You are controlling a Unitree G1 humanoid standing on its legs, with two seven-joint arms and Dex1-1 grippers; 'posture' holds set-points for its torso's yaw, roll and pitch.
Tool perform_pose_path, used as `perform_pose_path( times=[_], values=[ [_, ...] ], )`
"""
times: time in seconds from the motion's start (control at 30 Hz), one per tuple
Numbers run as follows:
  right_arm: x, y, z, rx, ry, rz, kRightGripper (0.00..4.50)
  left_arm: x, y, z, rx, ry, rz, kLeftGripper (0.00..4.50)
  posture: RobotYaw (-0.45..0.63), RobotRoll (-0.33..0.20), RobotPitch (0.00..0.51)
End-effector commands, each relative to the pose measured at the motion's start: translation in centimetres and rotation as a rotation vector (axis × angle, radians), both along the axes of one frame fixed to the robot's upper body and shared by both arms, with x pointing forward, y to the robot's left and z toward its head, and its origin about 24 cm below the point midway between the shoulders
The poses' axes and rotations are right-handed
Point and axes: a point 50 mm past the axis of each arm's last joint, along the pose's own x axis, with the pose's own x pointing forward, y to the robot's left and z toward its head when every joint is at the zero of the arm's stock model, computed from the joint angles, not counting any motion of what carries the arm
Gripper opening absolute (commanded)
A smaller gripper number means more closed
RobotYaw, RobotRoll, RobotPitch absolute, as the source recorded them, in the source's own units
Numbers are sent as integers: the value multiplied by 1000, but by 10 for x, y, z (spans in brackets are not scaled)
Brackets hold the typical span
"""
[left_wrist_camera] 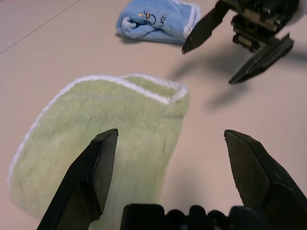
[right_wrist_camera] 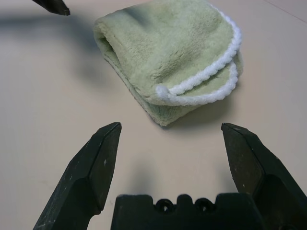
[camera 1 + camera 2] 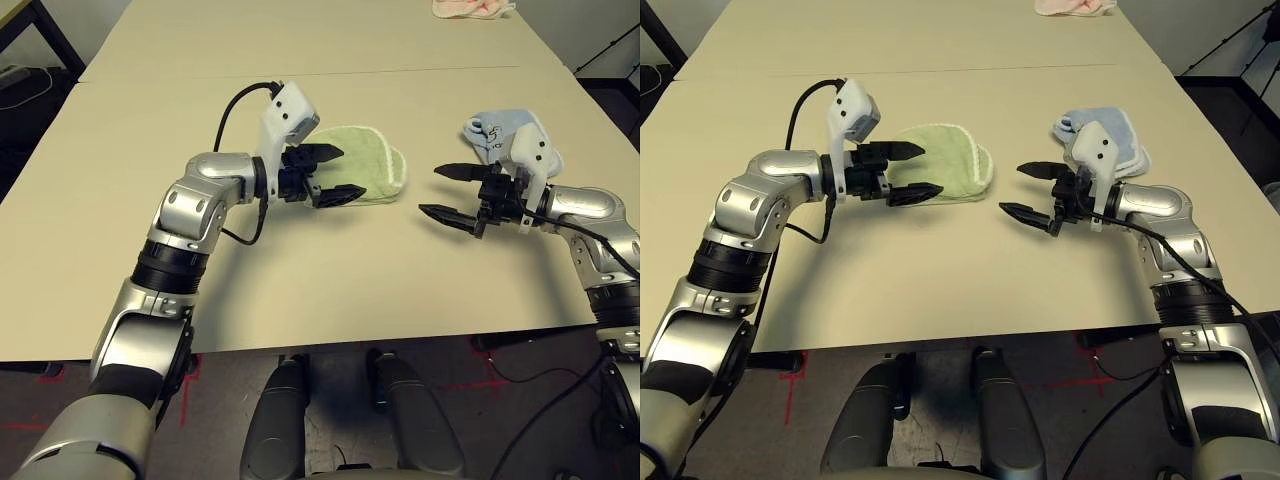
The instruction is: Fold the towel and set it aside.
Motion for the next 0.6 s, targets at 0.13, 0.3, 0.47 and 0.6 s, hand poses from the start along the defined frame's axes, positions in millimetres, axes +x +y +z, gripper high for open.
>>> perform_pose_path(
  times=[0.13, 0.3, 0.47, 0.6],
  values=[
    [0, 0, -1, 33, 25, 31, 4500, -2, 22, -19, 43, 11, -10, 4481, 95, 0, 187],
    [1, 2, 1, 28, 12, 35, 4500, 1, 27, -22, 55, -13, 8, 4481, 100, 0, 184],
    [1, 1, 2, 14, 1, 43, 4500, -1, 31, -31, 51, -42, -33, 4481, 95, 0, 181],
    [1, 0, 2, -2, -16, 50, 4500, -4, 28, -31, 4, -44, -54, 4481, 96, 0, 179]
  ],
)
